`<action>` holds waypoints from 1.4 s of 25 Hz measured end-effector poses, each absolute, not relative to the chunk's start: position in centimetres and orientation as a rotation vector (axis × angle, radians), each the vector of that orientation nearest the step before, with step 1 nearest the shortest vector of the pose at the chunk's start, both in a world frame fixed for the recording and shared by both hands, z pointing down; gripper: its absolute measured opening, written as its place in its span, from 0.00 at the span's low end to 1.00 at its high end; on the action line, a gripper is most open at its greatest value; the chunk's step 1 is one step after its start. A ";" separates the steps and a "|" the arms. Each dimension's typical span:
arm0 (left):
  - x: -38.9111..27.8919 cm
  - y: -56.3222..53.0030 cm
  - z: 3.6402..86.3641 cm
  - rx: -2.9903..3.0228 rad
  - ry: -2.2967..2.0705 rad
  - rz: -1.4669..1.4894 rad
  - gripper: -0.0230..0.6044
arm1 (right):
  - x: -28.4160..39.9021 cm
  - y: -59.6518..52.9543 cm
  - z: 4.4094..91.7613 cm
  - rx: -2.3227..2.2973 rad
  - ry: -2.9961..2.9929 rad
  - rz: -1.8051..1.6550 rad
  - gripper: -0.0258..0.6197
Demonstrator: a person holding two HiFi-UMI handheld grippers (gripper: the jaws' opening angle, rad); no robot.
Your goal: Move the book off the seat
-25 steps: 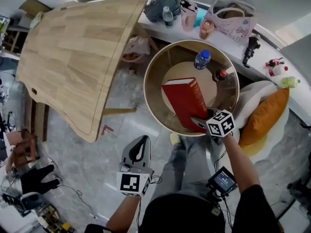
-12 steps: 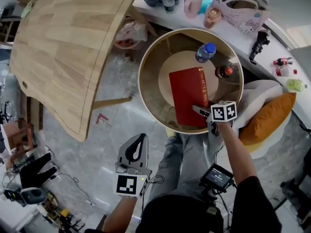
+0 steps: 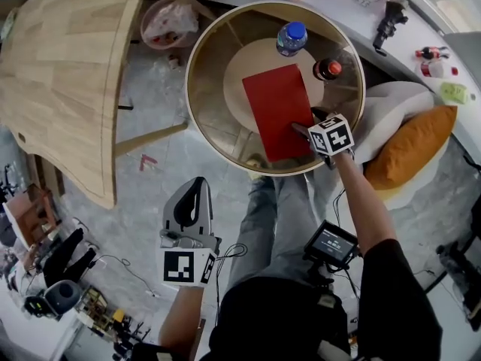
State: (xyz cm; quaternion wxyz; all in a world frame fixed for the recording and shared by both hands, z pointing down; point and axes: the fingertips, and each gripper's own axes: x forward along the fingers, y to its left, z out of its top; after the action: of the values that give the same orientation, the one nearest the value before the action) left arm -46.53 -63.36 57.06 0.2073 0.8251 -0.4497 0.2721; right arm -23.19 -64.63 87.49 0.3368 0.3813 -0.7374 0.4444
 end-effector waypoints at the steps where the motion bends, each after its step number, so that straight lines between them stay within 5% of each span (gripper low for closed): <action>1: -46.2 -63.3 57.2 2.298 -1.247 0.764 0.05 | -23.2 -64.7 87.4 0.989 -1.933 1.143 0.58; 9: -44.3 -63.1 56.4 2.340 -1.220 0.767 0.05 | -23.6 -64.5 85.5 0.983 -1.807 0.712 0.51; 10: -44.0 -63.2 55.9 2.353 -1.216 0.761 0.05 | -23.3 -64.5 85.1 1.004 -1.768 0.673 0.44; 11: -43.8 -63.4 55.3 2.369 -1.215 0.753 0.05 | -23.0 -64.6 84.7 1.027 -1.737 0.639 0.15; 12: -43.7 -63.5 54.7 2.384 -1.215 0.745 0.05 | -22.9 -64.8 84.2 1.039 -1.727 0.632 0.06; 21: -43.5 -64.2 48.1 2.529 -1.210 0.637 0.05 | -26.2 -67.5 68.2 1.171 -2.019 0.679 0.06; 35: -47.7 -59.8 36.8 2.706 -1.234 0.342 0.05 | -24.7 -59.5 38.4 1.567 -2.166 0.235 0.06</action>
State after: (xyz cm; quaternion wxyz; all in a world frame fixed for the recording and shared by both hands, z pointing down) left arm -47.73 -59.78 36.83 0.0739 0.9015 -0.4110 0.1139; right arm -24.72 -59.47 38.36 0.2268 0.5686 -0.7861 0.0852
